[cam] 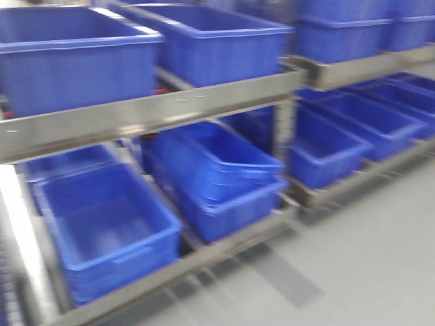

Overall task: Place yellow foam block on left shelf second layer
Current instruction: 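Approach the shelf and bring the held block over a blue bin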

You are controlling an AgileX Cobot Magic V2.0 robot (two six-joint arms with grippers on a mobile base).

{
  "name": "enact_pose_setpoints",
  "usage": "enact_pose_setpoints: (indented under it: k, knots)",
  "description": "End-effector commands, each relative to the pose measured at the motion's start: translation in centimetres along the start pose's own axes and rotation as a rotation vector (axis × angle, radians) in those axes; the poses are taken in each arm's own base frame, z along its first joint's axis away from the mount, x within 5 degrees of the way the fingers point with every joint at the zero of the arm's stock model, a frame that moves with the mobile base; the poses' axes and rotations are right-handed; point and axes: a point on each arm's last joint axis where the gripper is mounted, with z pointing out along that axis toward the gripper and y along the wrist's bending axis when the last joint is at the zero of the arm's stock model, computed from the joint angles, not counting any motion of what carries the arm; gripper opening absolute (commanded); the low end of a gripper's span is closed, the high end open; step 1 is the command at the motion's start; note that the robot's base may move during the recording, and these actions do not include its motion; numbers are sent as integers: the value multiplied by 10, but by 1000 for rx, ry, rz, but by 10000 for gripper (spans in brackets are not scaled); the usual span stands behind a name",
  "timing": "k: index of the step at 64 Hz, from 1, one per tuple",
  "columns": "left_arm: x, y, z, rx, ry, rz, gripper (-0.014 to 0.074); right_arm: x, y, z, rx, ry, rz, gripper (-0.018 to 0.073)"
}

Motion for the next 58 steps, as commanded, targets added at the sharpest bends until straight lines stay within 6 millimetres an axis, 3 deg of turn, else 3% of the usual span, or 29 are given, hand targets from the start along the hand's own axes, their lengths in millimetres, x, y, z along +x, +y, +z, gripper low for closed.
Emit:
enact_pose_setpoints:
  k: [1,58]
  knots:
    - [1,0,-1,10,-73,-10,124,-18,0,-1,-1,-113,-13,482]
    - [1,0,-1,10,-73,-10,124,-18,0,-1,-1,-113,-13,482]
